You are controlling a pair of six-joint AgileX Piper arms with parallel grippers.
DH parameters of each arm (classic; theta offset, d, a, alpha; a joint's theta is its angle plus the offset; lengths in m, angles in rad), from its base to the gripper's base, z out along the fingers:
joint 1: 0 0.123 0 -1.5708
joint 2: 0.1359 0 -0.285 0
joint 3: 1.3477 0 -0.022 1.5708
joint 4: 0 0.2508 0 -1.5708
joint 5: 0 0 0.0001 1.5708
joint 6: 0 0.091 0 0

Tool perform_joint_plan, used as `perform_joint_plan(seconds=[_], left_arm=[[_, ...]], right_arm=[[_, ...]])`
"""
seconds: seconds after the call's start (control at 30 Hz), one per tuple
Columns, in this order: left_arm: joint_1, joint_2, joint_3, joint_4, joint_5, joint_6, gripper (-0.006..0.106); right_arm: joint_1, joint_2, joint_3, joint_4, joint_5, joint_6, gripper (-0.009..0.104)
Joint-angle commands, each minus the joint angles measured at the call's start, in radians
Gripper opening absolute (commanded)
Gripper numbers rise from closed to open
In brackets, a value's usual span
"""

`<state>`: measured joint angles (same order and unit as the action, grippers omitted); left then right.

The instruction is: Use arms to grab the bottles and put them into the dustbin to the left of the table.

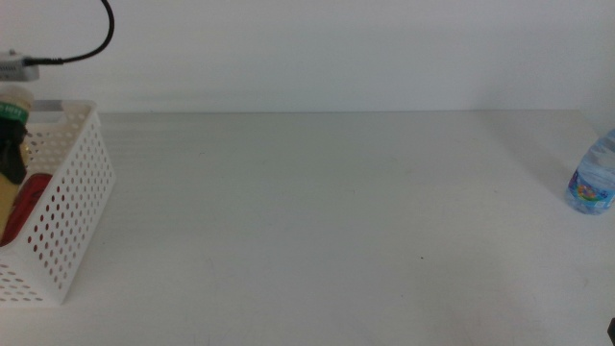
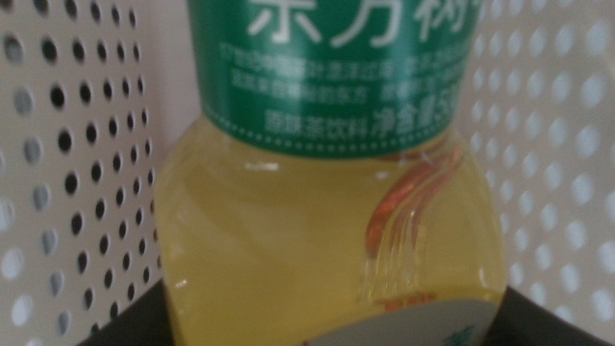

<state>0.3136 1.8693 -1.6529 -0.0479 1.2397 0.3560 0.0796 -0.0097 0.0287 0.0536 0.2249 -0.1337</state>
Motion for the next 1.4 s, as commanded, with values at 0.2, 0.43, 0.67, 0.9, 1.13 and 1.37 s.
perform_joint_plan(seconds=[0.2,0.43,0.67,0.9,1.13,1.37], left_arm=[[0.001,-0.064,-0.008,0.069,0.075,-0.015,-0.005],[0.001,-0.059,-0.008,0.096,0.059,-0.015,-0.004],[0.001,-0.033,-0.008,0.096,0.041,-0.021,0.017],[-0.002,-0.019,-0.009,0.083,0.002,-0.027,0.063],[-0.002,-0.018,-0.026,0.08,0.002,-0.042,0.09],[-0.002,-0.08,-0.032,0.022,-0.012,-0.112,0.09]], right_arm=[[-0.003,-0.028,-0.008,-0.007,-0.07,-0.008,0.072],[-0.003,-0.028,-0.008,-0.007,-0.07,-0.008,0.072],[-0.003,-0.028,-0.008,-0.007,-0.07,-0.008,0.072],[-0.003,-0.028,-0.008,-0.007,-0.07,-0.008,0.072],[-0.003,-0.028,-0.008,-0.007,-0.07,-0.008,0.072],[-0.003,-0.028,-0.008,-0.007,-0.07,-0.008,0.072]])
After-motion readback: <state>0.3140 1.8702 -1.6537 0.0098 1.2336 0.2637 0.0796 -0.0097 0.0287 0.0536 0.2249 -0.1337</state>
